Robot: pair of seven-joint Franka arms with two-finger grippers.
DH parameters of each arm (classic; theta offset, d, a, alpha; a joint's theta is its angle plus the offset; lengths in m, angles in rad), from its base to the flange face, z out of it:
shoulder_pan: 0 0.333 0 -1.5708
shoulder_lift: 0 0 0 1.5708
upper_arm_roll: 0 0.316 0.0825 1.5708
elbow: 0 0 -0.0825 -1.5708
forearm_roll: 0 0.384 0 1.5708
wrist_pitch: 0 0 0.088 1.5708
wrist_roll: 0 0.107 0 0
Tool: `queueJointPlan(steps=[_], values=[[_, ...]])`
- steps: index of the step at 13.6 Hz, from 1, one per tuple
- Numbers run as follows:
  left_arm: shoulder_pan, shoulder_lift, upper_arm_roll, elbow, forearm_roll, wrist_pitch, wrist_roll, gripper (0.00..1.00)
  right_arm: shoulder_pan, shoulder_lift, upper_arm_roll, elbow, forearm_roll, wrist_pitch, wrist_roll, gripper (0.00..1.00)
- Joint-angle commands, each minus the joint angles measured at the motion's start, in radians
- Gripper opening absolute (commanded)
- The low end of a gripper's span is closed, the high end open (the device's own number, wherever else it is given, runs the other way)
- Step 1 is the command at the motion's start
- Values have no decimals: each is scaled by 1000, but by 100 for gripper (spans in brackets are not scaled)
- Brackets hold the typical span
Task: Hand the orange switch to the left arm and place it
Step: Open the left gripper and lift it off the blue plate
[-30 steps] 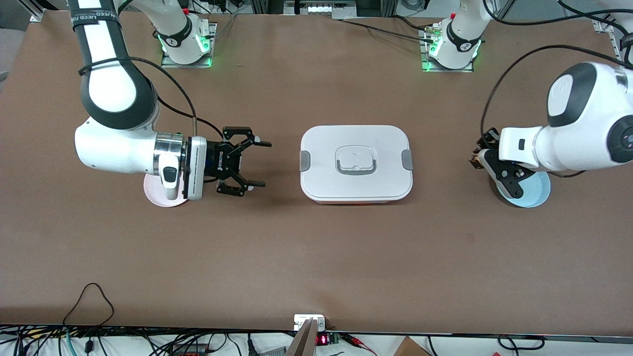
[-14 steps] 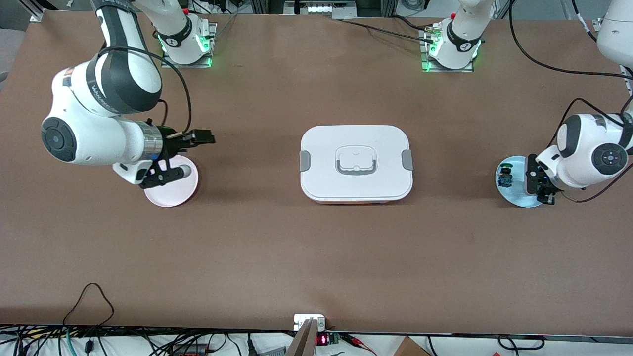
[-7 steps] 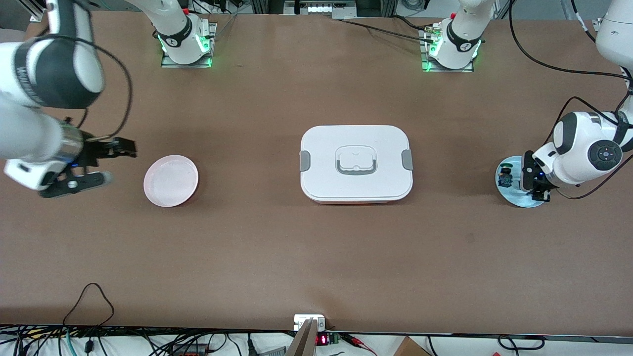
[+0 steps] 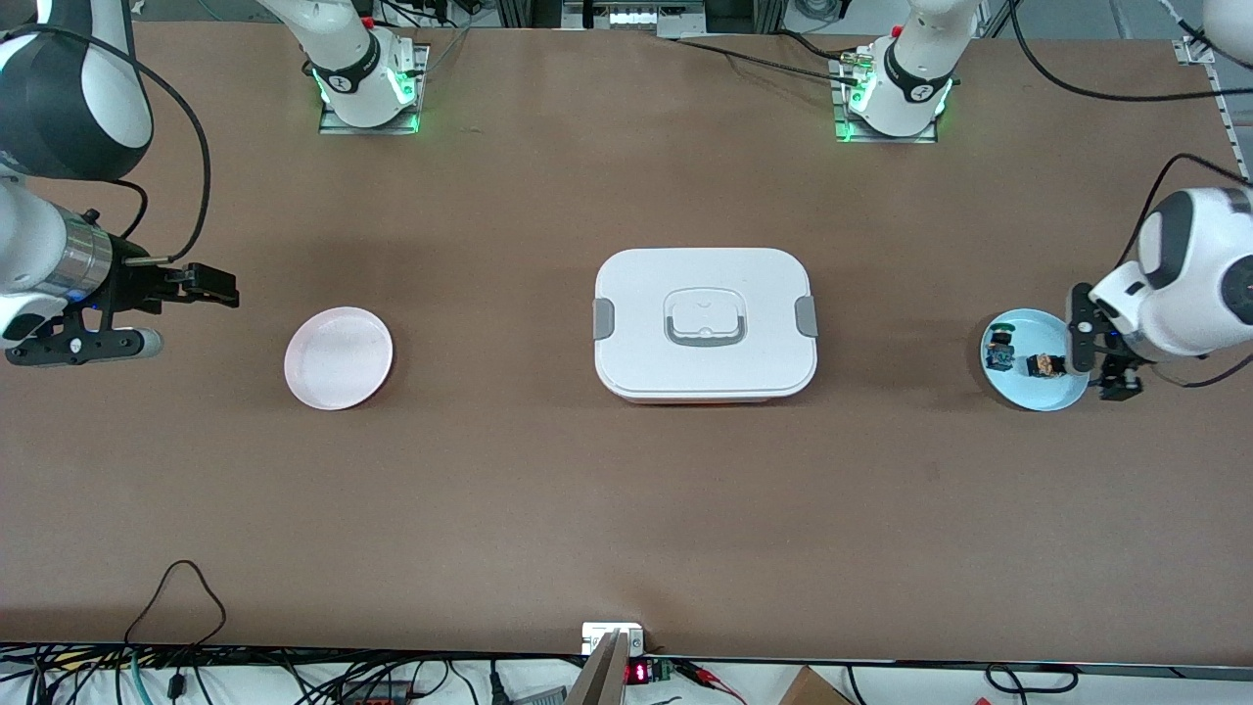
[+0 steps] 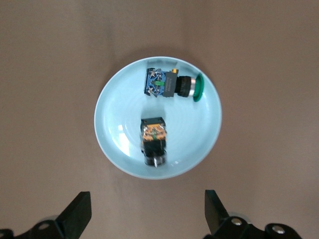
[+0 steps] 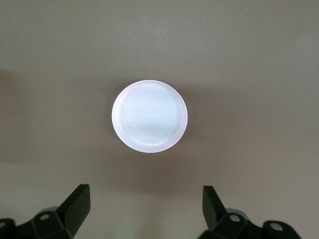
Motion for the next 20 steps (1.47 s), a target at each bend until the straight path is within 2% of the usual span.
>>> queueJointPlan(steps=[1,2,4,6,8,12,13,14,15,16,18,20], values=[[3,5,-36,178,-88,-254,-112,100,-25,-122,22,-160,-16,94,21,100],[8,4,-65,240,-120,-325,-169,100,-25,-150,22,-206,-17,133,20,100],[2,4,-103,369,-153,-483,-290,100,-28,-153,22,-190,-13,127,21,100],[2,5,-186,458,-155,-598,-484,100,-28,-165,22,-177,-6,112,40,100],[-9,4,-270,493,-139,-643,-711,100,-28,-167,22,-167,-5,112,93,100],[-46,-21,-269,503,-147,-666,-913,100,-25,-159,27,-134,-10,109,67,100],[-96,-68,-242,488,-156,-652,-998,100,-24,-159,28,-134,-8,109,67,100],[-209,-109,-108,475,-171,-636,-1110,100,-23,-161,30,-133,-8,109,67,100],[-336,-154,39,442,-234,-600,-1213,100,-23,-161,31,-133,-6,109,67,100],[-416,-204,164,391,-324,-533,-1299,100,-23,-161,30,-133,-6,103,66,100],[-510,-318,322,215,-467,-336,-1456,100,-23,-162,30,-133,-8,67,48,100],[-588,-393,427,97,-483,-220,-1538,100,-23,-165,30,-133,-5,67,54,100]])
